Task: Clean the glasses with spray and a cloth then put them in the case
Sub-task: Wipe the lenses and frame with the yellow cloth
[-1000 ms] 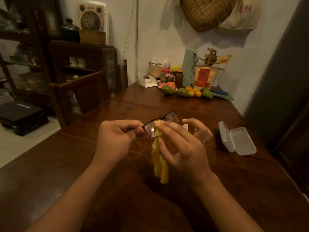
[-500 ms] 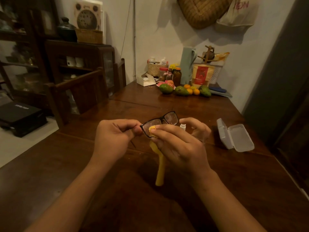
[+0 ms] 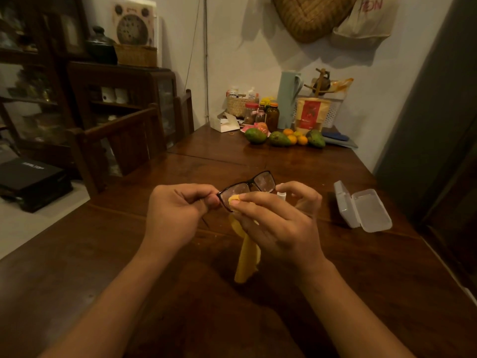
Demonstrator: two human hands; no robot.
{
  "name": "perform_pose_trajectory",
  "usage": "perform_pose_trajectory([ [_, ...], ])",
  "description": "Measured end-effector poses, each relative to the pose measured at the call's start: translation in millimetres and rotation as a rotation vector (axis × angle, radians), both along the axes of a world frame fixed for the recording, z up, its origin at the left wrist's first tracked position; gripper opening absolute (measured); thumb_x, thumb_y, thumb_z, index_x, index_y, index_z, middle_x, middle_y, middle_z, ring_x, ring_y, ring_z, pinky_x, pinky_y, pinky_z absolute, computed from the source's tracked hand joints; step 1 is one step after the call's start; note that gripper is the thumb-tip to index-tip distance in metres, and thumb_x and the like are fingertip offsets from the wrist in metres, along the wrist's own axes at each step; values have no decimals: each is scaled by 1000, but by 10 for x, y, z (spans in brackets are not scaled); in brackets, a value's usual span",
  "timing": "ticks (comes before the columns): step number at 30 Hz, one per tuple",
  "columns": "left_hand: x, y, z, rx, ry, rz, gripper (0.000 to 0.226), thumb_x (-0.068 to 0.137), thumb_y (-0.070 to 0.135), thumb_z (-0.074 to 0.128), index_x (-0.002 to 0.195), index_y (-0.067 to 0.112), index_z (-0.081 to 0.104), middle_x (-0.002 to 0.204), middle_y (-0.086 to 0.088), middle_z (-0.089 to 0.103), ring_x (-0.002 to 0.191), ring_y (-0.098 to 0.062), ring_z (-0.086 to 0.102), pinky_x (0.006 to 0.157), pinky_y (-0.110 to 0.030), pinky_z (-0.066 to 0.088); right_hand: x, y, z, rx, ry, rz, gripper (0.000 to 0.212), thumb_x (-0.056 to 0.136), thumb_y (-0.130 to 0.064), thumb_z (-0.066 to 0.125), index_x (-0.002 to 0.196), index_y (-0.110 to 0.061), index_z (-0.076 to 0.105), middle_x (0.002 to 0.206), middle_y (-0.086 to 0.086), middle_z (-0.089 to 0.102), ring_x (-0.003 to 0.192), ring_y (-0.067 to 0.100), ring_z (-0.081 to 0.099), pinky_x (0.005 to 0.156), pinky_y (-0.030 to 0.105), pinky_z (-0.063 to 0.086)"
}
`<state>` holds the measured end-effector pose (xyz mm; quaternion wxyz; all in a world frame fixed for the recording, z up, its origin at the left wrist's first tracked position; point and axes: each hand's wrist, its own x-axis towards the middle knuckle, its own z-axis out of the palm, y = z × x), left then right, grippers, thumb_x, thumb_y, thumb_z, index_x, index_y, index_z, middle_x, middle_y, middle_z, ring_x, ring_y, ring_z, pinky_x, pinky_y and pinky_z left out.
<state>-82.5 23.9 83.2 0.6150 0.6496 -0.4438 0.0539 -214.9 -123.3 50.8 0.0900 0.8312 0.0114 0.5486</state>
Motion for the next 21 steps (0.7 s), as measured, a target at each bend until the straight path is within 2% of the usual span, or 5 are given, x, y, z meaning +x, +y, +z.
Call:
perform_pose_trajectory([
  [3, -3, -4, -4, -4, 1, -4, 50, 77, -6, 70, 67, 43, 73, 70, 18, 73, 68, 1, 68, 62, -11, 51, 23, 38, -5, 37, 9, -51, 27, 95, -40, 67, 118, -27, 73, 118, -11, 71, 110, 31, 62, 82, 55, 45],
  [6, -11, -26, -17, 1, 14, -11, 37, 77, -8, 70, 70, 28, 75, 74, 5, 74, 66, -4, 67, 62, -19, 53, 51, 102, -15, 62, 54, -38, 33, 98, -40, 61, 127, -27, 68, 129, -9, 66, 120, 27, 52, 87, 51, 42],
  [9, -22, -25, -14, -7, 38, -16, 31, 77, -8, 69, 71, 22, 75, 77, 4, 74, 67, -4, 67, 64, -21, 53, 58, 116, 0, 44, 78, 6, 33, 100, -37, 59, 130, -28, 66, 134, -10, 62, 121, 22, 44, 87, 49, 42],
  [16, -17, -1, 1, -14, 31, 1, 39, 77, -6, 70, 70, 32, 73, 75, 10, 74, 69, -4, 70, 65, -17, 56, -11, 5, 31, 46, 62, 36, 21, 98, -35, 66, 115, -28, 75, 122, -13, 69, 109, 27, 65, 83, 57, 43],
  [21, -2, -14, -19, -1, 6, 9, 38, 78, -5, 70, 71, 32, 74, 73, 11, 74, 68, -3, 70, 64, -18, 55, 25, 57, 37, 58, 65, -11, 28, 95, -38, 68, 120, -26, 73, 124, -10, 68, 117, 29, 56, 85, 54, 45],
])
